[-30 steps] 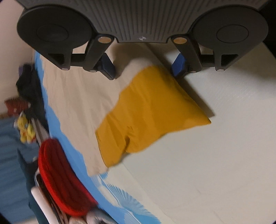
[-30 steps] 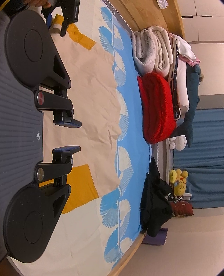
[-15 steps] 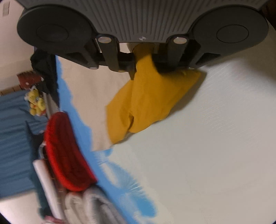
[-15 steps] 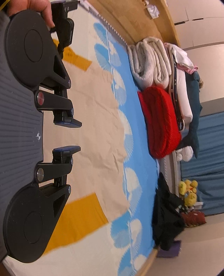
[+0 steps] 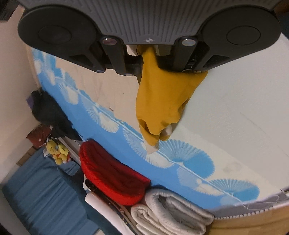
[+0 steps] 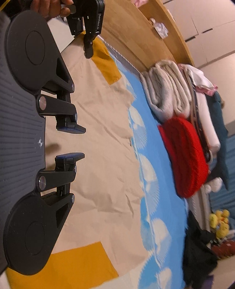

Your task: Fold large clothes

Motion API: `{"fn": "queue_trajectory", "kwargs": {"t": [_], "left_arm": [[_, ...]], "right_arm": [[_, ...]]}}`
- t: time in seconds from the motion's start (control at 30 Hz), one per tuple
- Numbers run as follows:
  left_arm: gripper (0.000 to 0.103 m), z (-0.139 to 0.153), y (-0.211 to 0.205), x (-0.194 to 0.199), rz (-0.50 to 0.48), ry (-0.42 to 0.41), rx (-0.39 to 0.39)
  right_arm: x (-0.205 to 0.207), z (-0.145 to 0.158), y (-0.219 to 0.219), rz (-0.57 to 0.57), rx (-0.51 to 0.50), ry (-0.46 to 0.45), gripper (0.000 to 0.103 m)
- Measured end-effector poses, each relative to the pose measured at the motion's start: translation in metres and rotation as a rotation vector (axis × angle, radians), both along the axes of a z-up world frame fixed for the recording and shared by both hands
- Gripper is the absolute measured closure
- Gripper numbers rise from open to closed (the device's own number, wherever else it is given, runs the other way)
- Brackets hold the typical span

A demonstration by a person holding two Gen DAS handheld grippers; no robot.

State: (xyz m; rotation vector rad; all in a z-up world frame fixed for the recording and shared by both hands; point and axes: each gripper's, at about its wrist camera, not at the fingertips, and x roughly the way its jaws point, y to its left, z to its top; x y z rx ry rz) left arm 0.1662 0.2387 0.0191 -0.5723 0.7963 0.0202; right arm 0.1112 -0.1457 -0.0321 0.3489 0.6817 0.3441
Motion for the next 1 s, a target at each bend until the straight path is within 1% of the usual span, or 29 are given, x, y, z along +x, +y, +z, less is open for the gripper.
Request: {"fn": "queue_trajectory", "kwargs": {"t": [0.03, 0.07, 0.1, 0.13, 0.2, 0.27, 0.3, 0.33, 0.4, 0.5, 0.57, 0.63, 0.67, 0.7, 0.77, 0.83, 0.9, 1.0], "left_arm": [[0.093, -0.006, 0.003, -0.002, 0.019, 0.035, -0.031], [0.093, -0.011, 0.006, -0.001, 0.036, 0.052, -0.082], [0.093, -0.012, 0.008, -0.001, 0.049, 0.055, -0.099], [0.093, -0.012, 0.007, -0.001, 0.054, 0.054, -0.099], [0.093, -0.009, 0.003, 0.001, 0.029, 0.036, -0.09], [0.093, -0.002, -0.007, 0.004, -0.018, 0.009, -0.031], [0.093, 0.001, -0.012, 0.005, -0.039, -0.002, -0.007], [0.093, 0.004, -0.016, 0.005, -0.059, -0.012, 0.012], [0.093, 0.01, -0.025, 0.005, -0.104, -0.037, 0.06], [0.093, 0.015, -0.037, 0.004, -0.153, -0.05, 0.142], [0.093, 0.016, -0.041, 0.002, -0.163, -0.047, 0.171], [0.093, 0.016, -0.042, 0.001, -0.156, -0.039, 0.177], [0.093, 0.017, -0.042, 0.0, -0.15, -0.035, 0.175], [0.093, 0.017, -0.043, 0.0, -0.144, -0.033, 0.174], [0.093, 0.021, -0.048, -0.002, -0.139, -0.036, 0.181], [0.093, 0.026, -0.057, -0.003, -0.143, -0.051, 0.203], [0.093, 0.034, -0.072, -0.006, -0.159, -0.085, 0.233], [0.093, 0.045, -0.104, -0.01, -0.214, -0.148, 0.281]], "right_arm": [[0.003, -0.003, 0.006, 0.013, 0.014, 0.019, 0.079], [0.006, -0.008, 0.011, 0.022, 0.028, 0.051, 0.079], [0.011, -0.014, 0.016, 0.026, 0.029, 0.09, 0.079], [0.016, -0.024, 0.021, 0.026, 0.015, 0.142, 0.079], [0.028, -0.048, 0.03, -0.001, -0.032, 0.258, 0.08], [0.04, -0.068, 0.034, -0.045, -0.035, 0.341, 0.08], [0.046, -0.073, 0.036, -0.067, -0.026, 0.363, 0.083], [0.05, -0.078, 0.038, -0.084, -0.025, 0.377, 0.085], [0.055, -0.082, 0.044, -0.095, -0.057, 0.379, 0.093], [0.058, -0.083, 0.053, -0.074, -0.095, 0.361, 0.095], [0.057, -0.083, 0.052, -0.075, -0.068, 0.366, 0.095], [0.055, -0.08, 0.04, -0.093, -0.012, 0.374, 0.096], [0.049, -0.079, 0.033, -0.102, 0.004, 0.363, 0.095], [0.046, -0.073, 0.029, -0.109, 0.009, 0.334, 0.091], [0.036, -0.051, 0.019, -0.107, -0.008, 0.227, 0.089], [0.023, -0.024, 0.003, -0.102, -0.011, 0.095, 0.089], [0.008, 0.002, -0.021, -0.101, -0.014, -0.037, 0.089], [-0.018, 0.041, -0.067, -0.134, -0.053, -0.237, 0.089]]}}
